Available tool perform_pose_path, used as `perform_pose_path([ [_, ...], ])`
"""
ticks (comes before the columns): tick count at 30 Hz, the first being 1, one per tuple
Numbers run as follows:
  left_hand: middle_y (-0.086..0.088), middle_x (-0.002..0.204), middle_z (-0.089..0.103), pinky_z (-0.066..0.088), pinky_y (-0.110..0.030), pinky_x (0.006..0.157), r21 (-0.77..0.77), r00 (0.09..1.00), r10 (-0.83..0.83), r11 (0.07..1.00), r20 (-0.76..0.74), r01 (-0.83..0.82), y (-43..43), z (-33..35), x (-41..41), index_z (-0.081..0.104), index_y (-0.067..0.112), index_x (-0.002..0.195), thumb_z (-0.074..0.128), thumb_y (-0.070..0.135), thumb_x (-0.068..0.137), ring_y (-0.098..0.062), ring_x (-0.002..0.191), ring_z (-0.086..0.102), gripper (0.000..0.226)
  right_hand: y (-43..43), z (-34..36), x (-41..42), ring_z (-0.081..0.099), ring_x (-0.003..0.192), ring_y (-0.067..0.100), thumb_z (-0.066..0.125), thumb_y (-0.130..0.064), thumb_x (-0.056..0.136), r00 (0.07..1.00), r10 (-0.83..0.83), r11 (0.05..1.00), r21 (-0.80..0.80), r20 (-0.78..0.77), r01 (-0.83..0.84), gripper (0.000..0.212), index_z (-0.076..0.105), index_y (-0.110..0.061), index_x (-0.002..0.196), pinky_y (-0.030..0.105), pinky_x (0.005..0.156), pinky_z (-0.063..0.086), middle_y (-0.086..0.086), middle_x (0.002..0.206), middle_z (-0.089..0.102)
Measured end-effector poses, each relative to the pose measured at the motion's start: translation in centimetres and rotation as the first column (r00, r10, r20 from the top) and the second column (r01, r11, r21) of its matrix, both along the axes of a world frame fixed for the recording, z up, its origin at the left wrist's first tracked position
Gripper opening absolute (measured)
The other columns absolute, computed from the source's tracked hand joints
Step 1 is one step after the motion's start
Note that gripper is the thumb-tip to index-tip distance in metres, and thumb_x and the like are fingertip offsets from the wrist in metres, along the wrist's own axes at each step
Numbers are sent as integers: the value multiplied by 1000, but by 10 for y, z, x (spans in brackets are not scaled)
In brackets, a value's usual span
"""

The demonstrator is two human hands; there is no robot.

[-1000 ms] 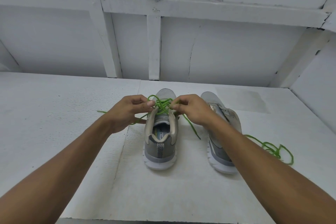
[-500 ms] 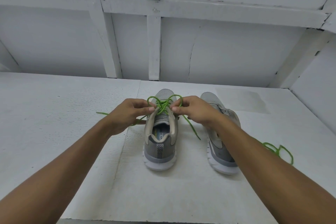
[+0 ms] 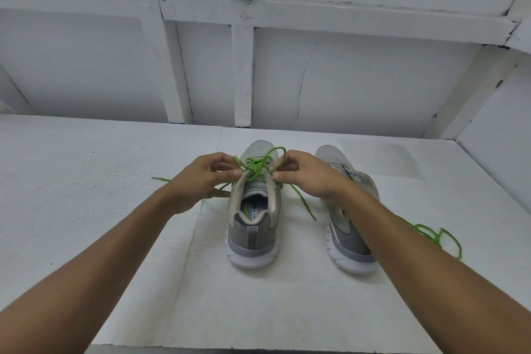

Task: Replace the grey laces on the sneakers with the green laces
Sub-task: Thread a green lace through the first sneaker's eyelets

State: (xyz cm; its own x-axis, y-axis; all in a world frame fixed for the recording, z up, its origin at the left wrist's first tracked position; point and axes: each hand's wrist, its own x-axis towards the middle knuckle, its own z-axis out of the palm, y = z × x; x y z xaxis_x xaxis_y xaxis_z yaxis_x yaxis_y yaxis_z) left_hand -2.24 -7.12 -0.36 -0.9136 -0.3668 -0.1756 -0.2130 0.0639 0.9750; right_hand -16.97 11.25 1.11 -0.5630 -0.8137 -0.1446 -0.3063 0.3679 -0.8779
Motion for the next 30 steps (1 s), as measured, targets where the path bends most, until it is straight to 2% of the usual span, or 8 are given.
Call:
perform_pose_path([
  [4,6,77,66,43,-25,55,-211,997,-21,977,80,38,-2,-1,11,67,12,96,68,31,88,-14,64,52,21,6,-3,0,67,89,19,69,-16,87,984,38,994,104,-175,-20,12,62,-21,95,42,90,51,0,90,71],
  [7,9,65,62,35,-21,54,-358,995,-27,932,101,62,-3,0,17,70,13,86,66,36,89,-8,56,42,23,7,-1,9,66,82,20,63,-16,90,933,55,988,156,-355,1,6,67,-20,92,37,81,52,-1,85,70],
  [11,9,66,63,38,-26,62,-464,990,44,886,133,23,-22,1,34,70,16,81,64,34,91,-8,62,50,22,14,10,23,59,95,23,52,-17,91,619,246,900,413,-746,139,19,66,-28,97,38,90,36,-4,93,68],
  [16,9,66,63,37,-25,57,-499,960,104,866,259,41,-57,-3,63,70,13,80,64,31,92,-10,60,49,22,18,14,36,43,89,22,50,-5,83,468,433,753,594,-770,282,21,57,-24,87,42,97,28,-1,73,43],
  [19,6,87,70,45,-29,73,-569,935,113,815,336,106,-63,-9,64,70,19,89,65,32,91,-18,86,64,15,14,15,38,48,97,24,50,-11,88,497,426,747,604,-756,278,15,57,-22,94,43,96,27,0,81,51],
  [21,10,113,64,45,-32,90,-643,947,117,758,300,110,-53,-10,56,63,25,114,64,38,90,-16,108,59,27,9,15,36,52,108,25,49,-23,94,568,324,825,520,-757,222,19,60,-25,110,43,93,25,1,101,64],
  [23,12,122,59,44,-32,97,-664,979,82,745,184,62,-33,-4,44,56,27,130,59,42,92,-11,114,55,41,3,16,35,52,113,24,46,-31,99,655,202,906,394,-728,158,23,59,-27,117,41,93,23,-3,109,68],
  [30,7,98,70,48,-30,83,-696,999,-4,717,51,38,7,6,8,70,24,102,59,34,95,-11,95,62,16,0,11,36,52,104,19,48,-26,100,743,55,966,223,-667,128,16,62,-25,108,34,83,17,-5,96,71],
])
